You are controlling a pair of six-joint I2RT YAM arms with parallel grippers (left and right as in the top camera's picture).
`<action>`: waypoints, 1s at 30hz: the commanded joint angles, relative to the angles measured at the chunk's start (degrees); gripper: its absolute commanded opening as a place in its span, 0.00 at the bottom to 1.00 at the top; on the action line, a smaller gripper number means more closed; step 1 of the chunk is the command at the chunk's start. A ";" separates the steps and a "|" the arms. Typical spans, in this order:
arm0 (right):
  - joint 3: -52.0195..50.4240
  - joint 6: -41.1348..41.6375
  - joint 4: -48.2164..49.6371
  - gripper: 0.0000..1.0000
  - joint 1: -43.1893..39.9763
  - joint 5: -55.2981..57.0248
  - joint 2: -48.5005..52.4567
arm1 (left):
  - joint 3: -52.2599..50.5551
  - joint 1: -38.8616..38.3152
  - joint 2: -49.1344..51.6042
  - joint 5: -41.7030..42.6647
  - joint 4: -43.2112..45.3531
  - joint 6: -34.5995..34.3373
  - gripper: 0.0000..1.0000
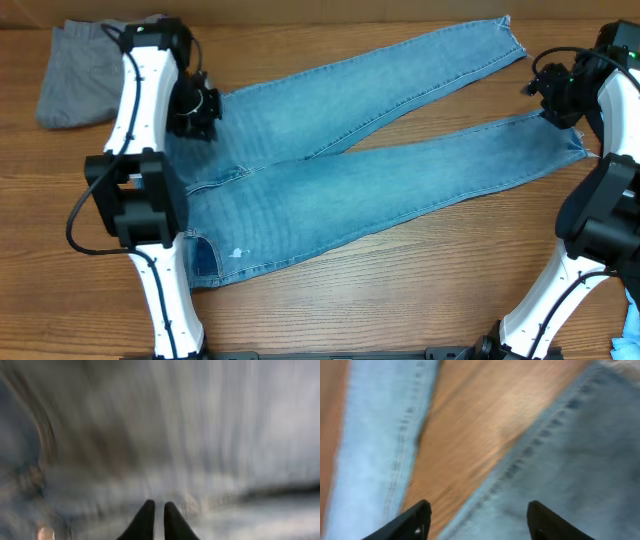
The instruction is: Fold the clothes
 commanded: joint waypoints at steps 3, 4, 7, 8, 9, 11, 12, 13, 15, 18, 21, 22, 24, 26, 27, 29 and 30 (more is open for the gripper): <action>1.03 -5.42 6.14 0.47 2.40 -14.93 -0.66 | -5.38 -0.98 -0.44 1.20 12.50 -0.24 0.07; 1.03 -5.05 7.34 0.45 3.19 -14.95 -0.35 | -5.35 -1.05 -0.44 0.07 13.27 -0.85 0.07; 1.03 -3.04 10.69 0.45 6.29 -14.75 1.29 | -4.28 -0.11 -0.46 -5.07 13.97 -2.95 0.13; 1.03 -3.04 11.34 0.45 7.28 -14.73 1.49 | -4.17 0.61 -0.46 -6.69 14.36 -3.50 0.13; 1.03 -3.06 12.00 0.48 8.26 -14.49 1.81 | -3.85 1.75 -0.46 -7.43 14.91 -3.63 0.12; 1.03 -3.06 12.87 0.54 9.60 -14.32 1.86 | -3.63 3.89 -0.46 -7.04 16.39 -3.65 0.09; 1.03 -3.04 13.33 0.54 10.32 -14.34 1.86 | -3.63 5.29 -0.46 -6.27 17.53 -3.65 0.07; 1.05 -3.08 13.86 0.55 11.43 -14.29 1.84 | -3.61 7.89 -0.46 -1.70 20.06 -3.52 0.07; 1.03 -2.49 14.03 0.55 11.96 -13.16 1.86 | -3.63 10.08 -0.46 4.55 21.90 -3.34 0.05; 1.03 1.90 14.60 0.40 12.13 -7.50 2.49 | -3.58 12.15 -0.46 12.17 22.93 -1.66 0.04; 1.03 2.60 17.64 0.32 12.24 -6.75 4.46 | -3.23 12.41 -0.50 14.75 22.10 2.29 0.04; 1.03 2.91 18.99 0.30 12.26 -6.71 5.31 | -2.73 12.28 -0.57 14.75 21.16 2.97 0.05; 1.03 4.59 22.16 0.29 12.28 -6.73 7.23 | -1.22 11.87 -0.59 14.75 19.41 3.58 0.06; 1.03 5.38 25.14 0.29 12.28 -6.73 9.05 | 1.01 11.41 -0.59 14.75 17.92 3.61 0.07; 1.03 5.38 26.58 0.29 12.28 -6.71 9.97 | 2.45 11.10 -0.59 15.02 17.20 3.61 0.07; 1.03 5.64 29.31 0.29 12.28 -6.73 11.85 | 5.70 10.64 -0.59 15.39 15.72 3.56 0.08; 1.03 5.95 30.23 0.29 12.28 -6.73 12.59 | 7.19 10.43 -0.59 15.37 15.02 3.54 0.08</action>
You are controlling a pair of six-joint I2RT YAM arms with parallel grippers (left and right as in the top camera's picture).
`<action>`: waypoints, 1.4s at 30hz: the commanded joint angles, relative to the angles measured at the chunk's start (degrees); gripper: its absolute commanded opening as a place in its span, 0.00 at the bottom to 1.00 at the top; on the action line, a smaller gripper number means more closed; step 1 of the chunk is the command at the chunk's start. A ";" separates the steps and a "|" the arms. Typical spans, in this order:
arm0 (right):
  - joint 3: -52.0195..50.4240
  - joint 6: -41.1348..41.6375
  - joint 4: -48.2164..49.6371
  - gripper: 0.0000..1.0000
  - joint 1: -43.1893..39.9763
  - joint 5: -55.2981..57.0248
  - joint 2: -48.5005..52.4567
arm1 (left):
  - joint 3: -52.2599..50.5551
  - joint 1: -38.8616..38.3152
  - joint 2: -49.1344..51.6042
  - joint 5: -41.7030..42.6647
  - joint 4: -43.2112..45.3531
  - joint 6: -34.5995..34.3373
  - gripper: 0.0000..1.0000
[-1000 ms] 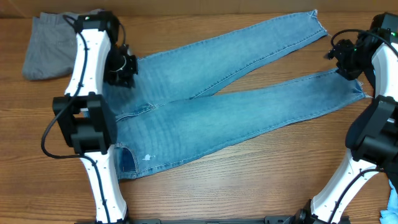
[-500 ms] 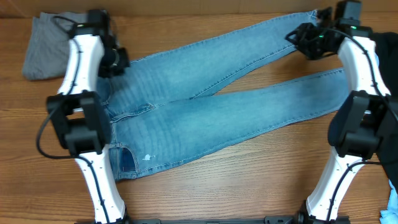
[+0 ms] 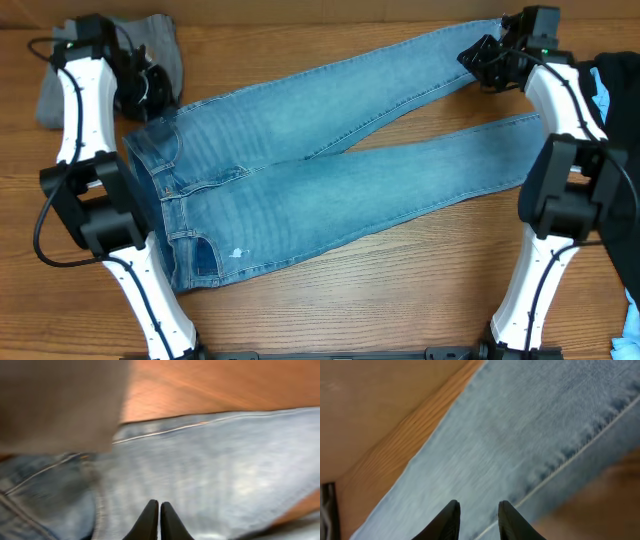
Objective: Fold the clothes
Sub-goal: 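Hold the waistband and leg hem flat with both grippers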
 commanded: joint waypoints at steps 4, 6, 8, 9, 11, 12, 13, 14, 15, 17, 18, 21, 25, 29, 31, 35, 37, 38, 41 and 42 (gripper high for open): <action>0.96 3.96 2.43 0.28 -0.07 6.29 5.46 | 11.89 -2.58 -0.59 2.60 -3.98 1.79 0.10; 0.96 4.55 0.11 0.28 -0.07 12.96 5.84 | 13.14 -3.45 -0.59 2.54 -3.78 2.01 0.12; 0.96 4.52 -3.21 0.28 -0.07 21.90 6.38 | 13.86 -4.33 -0.59 2.40 -3.74 1.99 0.13; 0.96 4.50 -5.07 0.27 -0.20 26.77 6.78 | 13.92 -4.85 -0.59 2.40 -3.76 1.99 0.13; 0.96 4.48 -8.00 0.25 -1.18 31.43 7.61 | 13.92 -5.62 -0.59 2.38 -4.02 1.99 0.14; 0.96 4.48 -9.14 0.24 -1.90 32.09 7.87 | 13.92 -5.95 -0.59 2.38 -4.17 1.99 0.14; 0.96 4.52 -10.12 0.24 -2.86 32.33 8.26 | 13.92 -6.34 -0.59 2.36 -4.17 1.99 0.14; 0.96 4.52 -10.95 0.24 -3.72 32.37 8.31 | 13.92 -6.69 -0.59 2.32 -4.13 2.01 0.14; 0.96 4.52 -11.93 0.23 -4.79 32.92 8.31 | 13.92 -6.91 -0.59 2.10 -4.02 2.01 0.15; 0.98 4.55 -12.76 0.21 -6.69 33.35 8.31 | 13.92 -7.41 -0.59 1.27 -4.15 1.99 0.15; 1.14 4.52 -13.11 0.20 -7.69 32.94 8.28 | 13.92 -7.63 -0.59 1.03 -4.39 1.99 0.15; 2.69 4.39 -14.93 0.19 -9.79 29.35 8.24 | 13.92 -8.11 -0.59 0.90 -4.76 1.97 0.18; 6.58 -4.33 -13.64 0.43 -10.01 10.40 7.96 | 13.92 -8.31 -0.59 0.87 -5.95 1.99 0.21; 7.56 -2.71 -11.15 0.59 -7.67 5.44 8.00 | 13.92 -8.31 -0.59 0.90 -6.62 1.99 0.22; 7.04 -2.08 -9.88 0.61 -6.21 5.51 8.41 | 13.92 -8.33 -0.59 0.90 -7.02 1.99 0.22; 6.56 0.22 -6.71 0.65 -3.37 5.68 11.08 | 13.92 -8.33 -0.59 0.92 -7.65 1.99 0.22; 6.56 2.75 -6.19 0.64 -2.49 5.66 12.92 | 13.92 -8.31 -0.59 0.92 -7.98 1.99 0.22; 6.56 3.93 -6.16 0.62 -2.16 5.66 13.79 | 13.92 -8.33 -0.63 0.90 -8.26 2.01 0.22; 6.54 5.42 -5.90 0.53 -1.11 3.85 15.85 | 13.92 -8.31 -0.79 0.87 -8.98 2.69 0.22; 6.56 5.40 -5.73 0.46 -0.94 3.30 15.89 | 13.92 -8.31 -0.83 0.90 -9.05 3.08 0.22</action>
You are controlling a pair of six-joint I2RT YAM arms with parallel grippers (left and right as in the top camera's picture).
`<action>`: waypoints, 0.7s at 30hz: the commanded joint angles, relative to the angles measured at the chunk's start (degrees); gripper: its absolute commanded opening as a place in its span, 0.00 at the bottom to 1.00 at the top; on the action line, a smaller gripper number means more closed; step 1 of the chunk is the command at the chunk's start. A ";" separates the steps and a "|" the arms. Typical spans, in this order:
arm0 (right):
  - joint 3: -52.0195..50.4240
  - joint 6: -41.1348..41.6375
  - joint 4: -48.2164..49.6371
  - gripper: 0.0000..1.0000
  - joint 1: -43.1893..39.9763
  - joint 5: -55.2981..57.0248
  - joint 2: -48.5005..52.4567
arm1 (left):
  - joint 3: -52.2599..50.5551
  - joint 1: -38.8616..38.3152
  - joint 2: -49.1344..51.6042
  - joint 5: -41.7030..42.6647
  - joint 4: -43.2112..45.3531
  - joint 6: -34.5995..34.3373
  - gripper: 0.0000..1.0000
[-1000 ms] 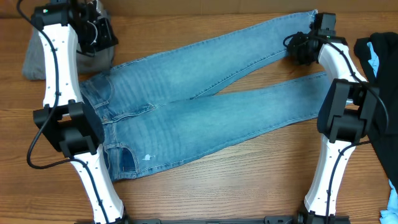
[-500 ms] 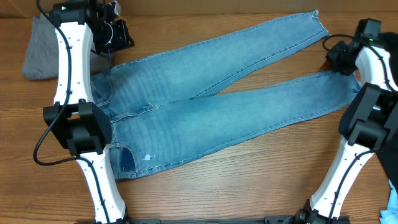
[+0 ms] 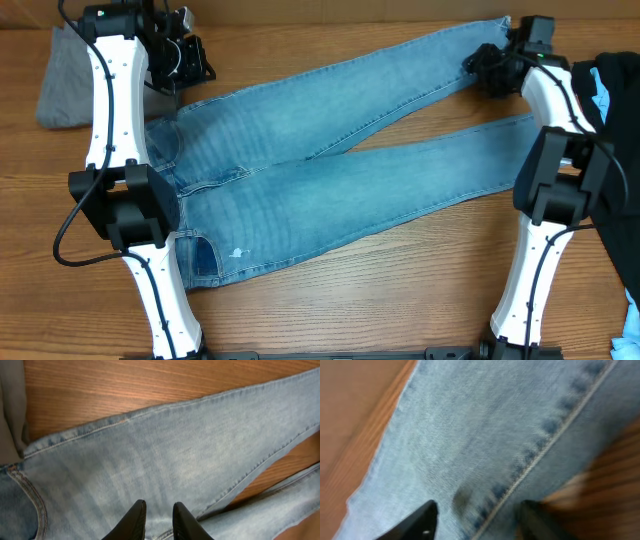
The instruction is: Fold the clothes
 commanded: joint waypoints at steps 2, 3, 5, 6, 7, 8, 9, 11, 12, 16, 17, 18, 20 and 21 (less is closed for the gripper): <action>-2.05 2.91 -1.03 0.25 0.72 -2.16 6.54 | 1.29 -0.11 -0.87 -0.28 -0.22 1.97 0.23; -1.84 2.91 -0.81 0.14 0.72 -2.23 6.36 | 1.29 -0.13 -0.87 -0.31 -0.22 1.99 0.23; -0.81 2.91 -0.85 0.04 0.70 -2.19 6.34 | 1.29 -0.11 -0.87 -0.31 -0.26 2.34 0.23; 0.09 2.93 -1.05 0.04 0.42 -2.19 6.34 | 1.29 -0.11 -0.87 -0.31 -0.33 2.64 0.23; 0.96 2.91 -1.36 0.04 0.02 -2.12 6.16 | 1.29 -0.11 -0.90 -0.31 -0.37 2.67 0.23; 2.19 2.95 -1.46 0.04 -0.63 -1.57 5.97 | 1.29 -0.11 -0.90 -0.31 -0.42 2.67 0.23; 3.13 3.19 -1.73 0.04 -1.25 -0.96 5.66 | 1.29 -0.11 -0.90 -0.31 -0.42 2.67 0.23; 6.36 5.11 -2.75 0.04 -3.34 1.66 5.31 | 1.29 -0.11 -0.90 -0.31 -0.42 2.91 0.23; 8.35 6.60 -3.56 0.04 -4.72 3.13 5.27 | 1.29 -0.11 -0.90 -0.31 -0.42 3.04 0.23; 12.39 11.43 -5.27 0.04 -9.49 3.78 5.27 | 1.29 -0.11 -0.90 -0.31 -0.90 3.15 0.24; 12.66 12.13 -5.79 0.04 -10.34 3.74 5.27 | 1.29 -0.11 -0.90 -0.33 -1.09 3.45 0.25; 12.68 12.33 -6.25 0.04 -11.21 3.74 5.27 | 1.29 -0.13 -0.90 -0.33 -1.25 3.93 0.25; 12.68 12.31 -7.50 0.04 -12.61 3.76 5.27 | 1.29 -0.13 -0.90 -0.33 -1.40 3.93 0.26; 12.68 12.31 -7.96 0.04 -12.90 3.87 5.27 | 1.29 -0.13 -0.90 -0.35 -1.40 3.91 0.26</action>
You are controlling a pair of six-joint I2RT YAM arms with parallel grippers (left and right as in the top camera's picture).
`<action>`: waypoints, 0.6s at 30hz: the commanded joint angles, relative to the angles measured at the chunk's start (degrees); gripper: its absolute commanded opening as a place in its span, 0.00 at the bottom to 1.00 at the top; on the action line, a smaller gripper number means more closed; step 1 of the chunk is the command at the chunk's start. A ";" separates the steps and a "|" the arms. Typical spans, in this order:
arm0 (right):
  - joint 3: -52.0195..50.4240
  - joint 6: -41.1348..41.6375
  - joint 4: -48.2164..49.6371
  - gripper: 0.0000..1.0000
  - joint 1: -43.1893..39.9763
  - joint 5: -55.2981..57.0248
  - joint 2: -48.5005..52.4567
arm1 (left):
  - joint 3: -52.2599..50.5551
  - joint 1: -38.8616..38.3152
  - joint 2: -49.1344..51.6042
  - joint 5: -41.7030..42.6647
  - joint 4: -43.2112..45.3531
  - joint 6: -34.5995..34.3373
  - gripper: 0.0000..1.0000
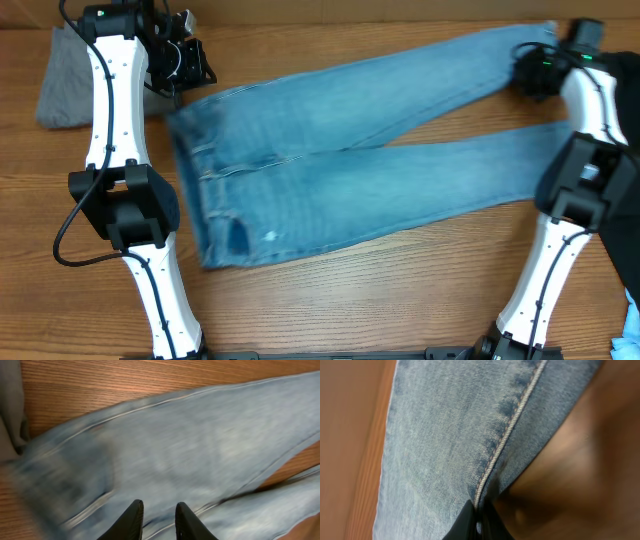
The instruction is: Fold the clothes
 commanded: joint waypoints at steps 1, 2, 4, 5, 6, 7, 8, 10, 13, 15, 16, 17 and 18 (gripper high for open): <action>1.97 2.16 -1.01 0.04 -3.23 3.08 0.66 | 1.29 -0.13 -0.90 -0.20 -0.26 1.75 0.27; 1.97 2.19 -1.20 0.04 -3.41 2.51 0.63 | 1.29 -0.13 -0.87 -0.28 -0.44 1.75 0.27; 1.97 2.16 -1.22 0.16 -3.45 0.46 0.55 | 1.27 -0.22 -0.87 -1.53 -1.60 1.73 0.28; 1.97 1.90 -1.09 0.40 -3.43 -0.90 0.42 | 1.22 -0.37 -0.85 -2.45 -2.43 1.73 0.27; 1.99 1.42 -1.05 0.48 -3.43 -2.49 0.09 | 1.20 -0.59 -0.74 -3.85 -3.58 1.75 0.24; 1.99 0.76 -1.09 0.51 -3.43 -3.69 -0.33 | 1.05 -0.85 -0.63 -5.18 -4.31 1.77 0.22; 1.99 -0.28 -1.07 0.52 -3.43 -5.20 -1.05 | 0.42 -1.25 -0.57 -6.69 -4.39 1.79 0.19; 1.99 -2.12 -1.18 0.51 -3.19 -7.06 -2.93 | -1.44 -2.14 -0.55 -8.13 -2.71 1.92 0.10; 1.99 -3.08 -2.56 0.50 -2.51 -7.87 -6.97 | -5.55 -3.80 -0.44 -8.57 1.42 1.92 0.04; 1.99 -4.22 -4.37 0.50 -1.77 -7.87 -10.47 | -9.27 -5.05 -0.44 -10.54 4.46 1.46 0.04; 1.99 -4.37 -5.25 0.51 -1.44 -7.87 -11.74 | -11.41 -5.60 -0.42 -11.26 6.36 1.25 0.04; 1.99 -4.37 -6.47 0.51 -1.01 -7.87 -13.31 | -13.51 -6.03 -0.39 -11.93 8.28 1.03 0.04; 1.99 -4.50 -7.61 0.51 -0.50 -7.87 -14.78 | -15.37 -6.21 -0.39 -12.28 10.05 1.05 0.04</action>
